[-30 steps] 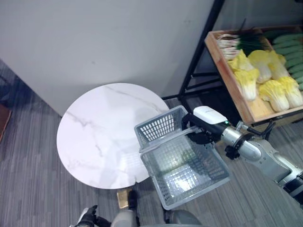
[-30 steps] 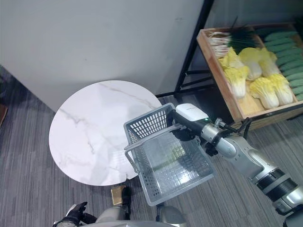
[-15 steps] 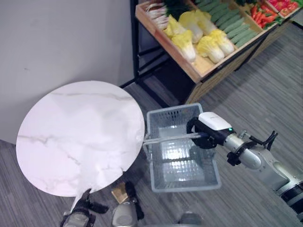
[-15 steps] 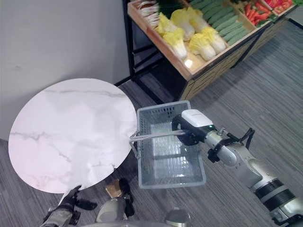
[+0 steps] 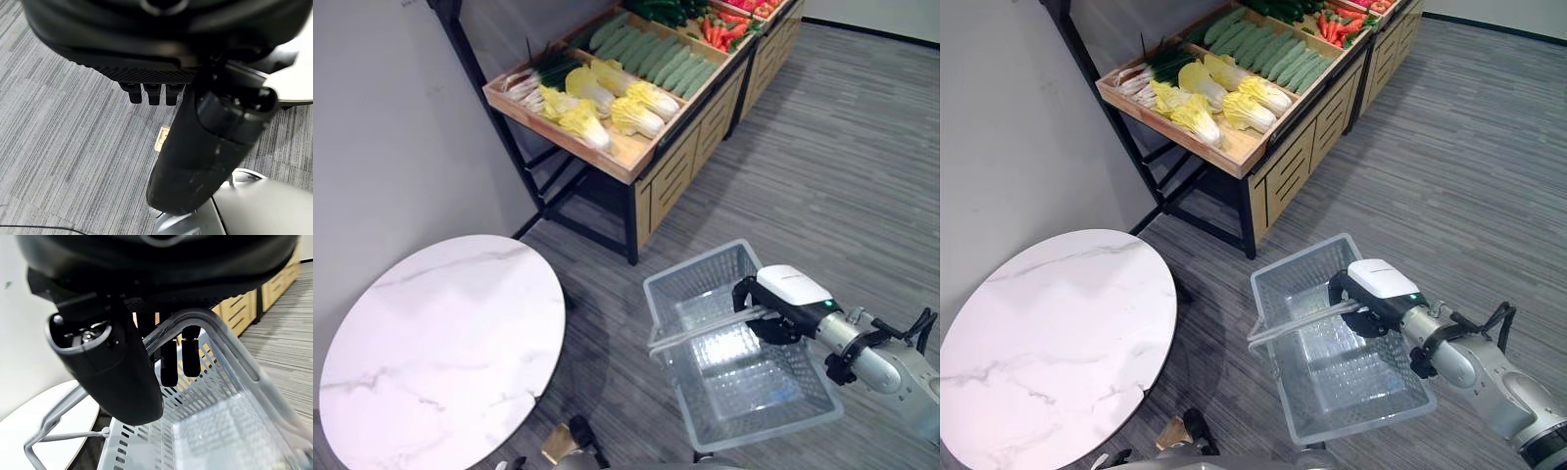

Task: Get the vegetables into the basket

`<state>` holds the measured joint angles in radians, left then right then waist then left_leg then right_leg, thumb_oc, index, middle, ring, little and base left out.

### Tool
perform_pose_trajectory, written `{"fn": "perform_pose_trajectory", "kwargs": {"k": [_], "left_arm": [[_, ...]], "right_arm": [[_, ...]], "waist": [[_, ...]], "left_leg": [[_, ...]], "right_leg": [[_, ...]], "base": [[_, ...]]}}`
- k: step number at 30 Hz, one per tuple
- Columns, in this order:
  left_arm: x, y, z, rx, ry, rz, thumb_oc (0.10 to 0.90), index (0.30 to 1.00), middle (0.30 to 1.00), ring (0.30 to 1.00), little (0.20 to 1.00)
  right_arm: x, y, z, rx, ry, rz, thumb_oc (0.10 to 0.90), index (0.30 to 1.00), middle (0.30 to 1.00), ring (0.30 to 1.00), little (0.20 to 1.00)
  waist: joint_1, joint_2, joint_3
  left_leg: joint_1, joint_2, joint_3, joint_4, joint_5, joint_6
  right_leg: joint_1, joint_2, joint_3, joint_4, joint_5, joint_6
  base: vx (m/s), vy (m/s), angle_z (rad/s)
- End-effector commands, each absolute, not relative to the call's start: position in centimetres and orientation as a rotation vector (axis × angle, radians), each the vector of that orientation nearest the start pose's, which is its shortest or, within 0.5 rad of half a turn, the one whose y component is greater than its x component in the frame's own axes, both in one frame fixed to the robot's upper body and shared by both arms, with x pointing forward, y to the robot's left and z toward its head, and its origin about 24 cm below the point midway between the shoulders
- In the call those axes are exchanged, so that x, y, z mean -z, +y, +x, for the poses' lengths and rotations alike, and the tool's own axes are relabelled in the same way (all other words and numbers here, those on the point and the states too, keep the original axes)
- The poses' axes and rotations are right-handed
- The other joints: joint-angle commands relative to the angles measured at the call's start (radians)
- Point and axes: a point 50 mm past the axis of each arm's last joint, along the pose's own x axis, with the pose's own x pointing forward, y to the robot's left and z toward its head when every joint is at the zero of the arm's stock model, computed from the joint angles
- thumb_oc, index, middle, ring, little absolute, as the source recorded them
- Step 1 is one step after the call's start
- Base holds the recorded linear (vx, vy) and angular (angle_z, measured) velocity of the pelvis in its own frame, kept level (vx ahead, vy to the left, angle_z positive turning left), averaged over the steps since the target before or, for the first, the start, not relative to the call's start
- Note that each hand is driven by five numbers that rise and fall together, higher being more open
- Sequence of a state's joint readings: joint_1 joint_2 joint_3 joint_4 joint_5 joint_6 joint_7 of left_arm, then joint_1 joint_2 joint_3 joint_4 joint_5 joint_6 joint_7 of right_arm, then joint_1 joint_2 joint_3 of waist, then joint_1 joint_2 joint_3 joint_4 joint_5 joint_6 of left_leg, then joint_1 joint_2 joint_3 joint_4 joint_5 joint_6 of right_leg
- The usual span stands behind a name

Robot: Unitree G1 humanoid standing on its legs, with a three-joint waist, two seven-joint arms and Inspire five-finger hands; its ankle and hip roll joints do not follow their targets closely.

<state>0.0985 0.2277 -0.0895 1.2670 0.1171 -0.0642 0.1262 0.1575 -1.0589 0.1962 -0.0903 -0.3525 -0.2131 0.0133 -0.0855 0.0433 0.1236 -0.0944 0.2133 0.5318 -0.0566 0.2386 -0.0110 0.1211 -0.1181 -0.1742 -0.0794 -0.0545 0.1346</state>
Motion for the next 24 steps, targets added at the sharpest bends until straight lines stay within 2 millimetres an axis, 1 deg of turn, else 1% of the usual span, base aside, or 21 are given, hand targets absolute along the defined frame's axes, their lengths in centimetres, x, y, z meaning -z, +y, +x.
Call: {"fn": "perform_pose_trajectory", "kwargs": {"k": [1,3,4,5,6,7,8,9,10,12,13,14,15,17,18,19,21,24], "left_arm": [[15.5,25.9,8.4,-0.110,1.185,0.485,0.900,1.000,1.000,1.000,1.000],[15.6,25.4,8.9,-0.083,1.169,0.488,0.900,1.000,1.000,1.000,1.000],[15.6,25.3,8.9,-0.082,1.169,0.488,0.900,1.000,1.000,1.000,1.000],[15.5,25.2,9.2,-0.076,1.158,0.486,0.900,1.000,1.000,1.000,1.000],[15.5,25.2,9.2,-0.075,1.158,0.487,0.900,1.000,1.000,1.000,1.000],[15.4,25.1,9.5,-0.074,1.144,0.487,0.900,1.000,1.000,1.000,1.000],[15.4,25.0,9.8,-0.078,1.128,0.482,0.900,1.000,1.000,1.000,1.000],[15.3,24.9,10.1,-0.088,1.111,0.470,0.900,1.000,1.000,1.000,1.000],[15.2,24.6,10.5,-0.099,1.091,0.455,0.900,1.000,1.000,1.000,1.000],[15.2,24.6,10.5,-0.100,1.090,0.455,0.900,1.000,1.000,1.000,1.000],[15.3,24.6,10.1,-0.116,1.093,0.442,0.900,1.000,1.000,1.000,1.000],[15.3,24.8,10.0,-0.120,1.098,0.440,0.900,1.000,1.000,1.000,1.000],[15.3,24.8,9.9,-0.121,1.098,0.440,0.900,1.000,1.000,1.000,1.000],[15.3,24.9,9.7,-0.125,1.103,0.443,0.900,1.000,1.000,1.000,1.000],[15.4,25.3,9.2,-0.140,1.120,0.445,0.900,1.000,1.000,1.000,1.000],[15.3,25.3,9.3,-0.136,1.117,0.450,0.900,1.000,1.000,1.000,1.000],[15.4,25.2,9.2,-0.125,1.124,0.453,0.900,1.000,1.000,1.000,1.000],[15.4,25.2,9.1,-0.111,1.127,0.462,0.900,1.000,1.000,1.000,1.000]], "right_arm": [[-16.3,-23.9,23.8,-0.233,-0.482,-1.252,0.400,0.300,0.300,0.300,0.300],[-16.0,-24.8,23.2,-0.212,-0.451,-1.252,0.400,0.300,0.300,0.300,0.300],[-16.1,-24.8,23.1,-0.211,-0.450,-1.252,0.400,0.300,0.300,0.300,0.300],[-15.8,-25.2,22.8,-0.198,-0.433,-1.258,0.400,0.300,0.300,0.300,0.300],[-15.8,-25.2,22.8,-0.197,-0.432,-1.258,0.400,0.300,0.300,0.300,0.300],[-15.8,-25.4,22.8,-0.192,-0.426,-1.264,0.400,0.300,0.300,0.300,0.300],[-15.8,-25.6,22.7,-0.186,-0.424,-1.263,0.400,0.300,0.300,0.300,0.300],[-15.8,-25.8,22.8,-0.172,-0.421,-1.266,0.400,0.300,0.300,0.300,0.300],[-15.5,-26.3,23.1,-0.154,-0.398,-1.260,0.400,0.300,0.300,0.300,0.300],[-15.5,-26.2,23.2,-0.155,-0.400,-1.260,0.400,0.300,0.300,0.300,0.300],[-15.3,-26.5,23.6,-0.147,-0.391,-1.256,0.400,0.300,0.300,0.300,0.300],[-15.2,-26.5,23.7,-0.150,-0.387,-1.258,0.400,0.300,0.300,0.300,0.300],[-15.2,-26.5,23.7,-0.151,-0.387,-1.258,0.400,0.300,0.300,0.300,0.300],[-15.2,-26.5,23.9,-0.151,-0.386,-1.257,0.400,0.300,0.300,0.300,0.300],[-14.9,-26.3,23.9,-0.158,-0.387,-1.241,0.400,0.300,0.300,0.300,0.300],[-14.7,-26.6,23.6,-0.149,-0.368,-1.235,0.400,0.300,0.300,0.300,0.300],[-14.3,-27.0,23.4,-0.134,-0.344,-1.232,0.400,0.300,0.300,0.300,0.300],[-13.8,-27.6,23.1,-0.087,-0.319,-1.191,0.400,0.300,0.300,0.300,0.300]], "waist": [[0.022,-0.067,0.032],[0.001,-0.050,0.040],[0.002,-0.050,0.041],[-0.008,-0.047,0.044],[-0.007,-0.046,0.044],[-0.008,-0.048,0.046],[-0.006,-0.050,0.049],[0.006,-0.051,0.059],[0.036,-0.060,0.070],[0.029,-0.060,0.065],[0.059,-0.068,0.073],[0.063,-0.069,0.070],[0.063,-0.070,0.070],[0.078,-0.071,0.068],[0.071,-0.069,0.065],[0.068,-0.068,0.062],[0.061,-0.066,0.053],[0.041,-0.067,0.044]], "left_leg": [[0.060,0.005,0.036,0.067,-0.125,-0.112],[0.065,0.033,0.025,0.070,-0.096,-0.134],[0.065,0.034,0.024,0.071,-0.095,-0.134],[0.064,0.054,0.013,0.096,-0.095,-0.145],[0.062,0.056,0.012,0.100,-0.097,-0.146],[0.062,0.060,-0.004,0.116,-0.101,-0.147],[0.056,0.058,-0.040,0.141,-0.113,-0.146],[0.027,0.040,-0.112,0.159,-0.097,-0.125],[-0.009,-0.042,-0.288,0.152,-0.134,-0.096],[-0.019,-0.044,-0.295,0.155,-0.132,-0.094],[-0.042,-0.126,-0.455,0.133,-0.157,-0.070],[-0.051,-0.146,-0.496,0.121,-0.151,-0.065],[-0.051,-0.147,-0.495,0.121,-0.151,-0.064],[-0.068,-0.201,-0.594,0.109,-0.148,-0.049],[-0.064,-0.220,-0.612,0.110,-0.157,-0.038],[-0.052,-0.216,-0.585,0.103,-0.159,-0.031],[-0.035,-0.221,-0.571,0.085,-0.163,-0.021],[-0.019,-0.224,-0.524,0.078,-0.183,-0.006]], "right_leg": [[-0.074,0.002,0.029,0.063,0.057,-0.019],[-0.068,0.032,0.041,0.073,0.040,-0.042],[-0.067,0.033,0.041,0.073,0.039,-0.043],[-0.065,0.047,0.053,0.073,0.037,-0.054],[-0.064,0.049,0.053,0.072,0.037,-0.055],[-0.063,0.053,0.063,0.071,0.037,-0.059],[-0.062,0.057,0.074,0.072,0.035,-0.065],[-0.080,0.063,0.087,0.082,0.049,-0.077],[-0.091,0.068,0.126,0.089,0.053,-0.083],[-0.097,0.066,0.119,0.090,0.054,-0.082],[-0.096,0.086,0.183,0.096,0.063,-0.081],[-0.104,0.093,0.204,0.097,0.074,-0.081],[-0.104,0.092,0.204,0.098,0.073,-0.080],[-0.113,0.107,0.252,0.102,0.079,-0.078],[-0.124,0.123,0.301,0.122,0.069,-0.074],[-0.126,0.117,0.307,0.128,0.064,-0.070],[-0.128,0.111,0.312,0.132,0.055,-0.067],[-0.140,0.095,0.344,0.138,0.058,-0.050]], "base": [[-0.02,-0.169,-0.11],[-0.03,-0.249,-0.02],[-0.02,-0.236,0.00],[-0.01,-0.130,-0.02],[-0.01,-0.197,0.01],[0.00,-0.124,0.01],[-0.09,-0.174,-0.07],[-0.11,-0.157,-0.20],[-0.12,-0.105,-0.32],[0.00,-0.053,-0.47],[0.06,-0.064,-0.44],[0.06,-0.063,-0.25],[0.04,-0.002,-0.53],[0.09,0.050,-1.18],[0.12,0.159,-1.12],[0.11,0.204,-0.66],[0.08,0.189,-0.64],[0.05,0.198,-0.38]]}}
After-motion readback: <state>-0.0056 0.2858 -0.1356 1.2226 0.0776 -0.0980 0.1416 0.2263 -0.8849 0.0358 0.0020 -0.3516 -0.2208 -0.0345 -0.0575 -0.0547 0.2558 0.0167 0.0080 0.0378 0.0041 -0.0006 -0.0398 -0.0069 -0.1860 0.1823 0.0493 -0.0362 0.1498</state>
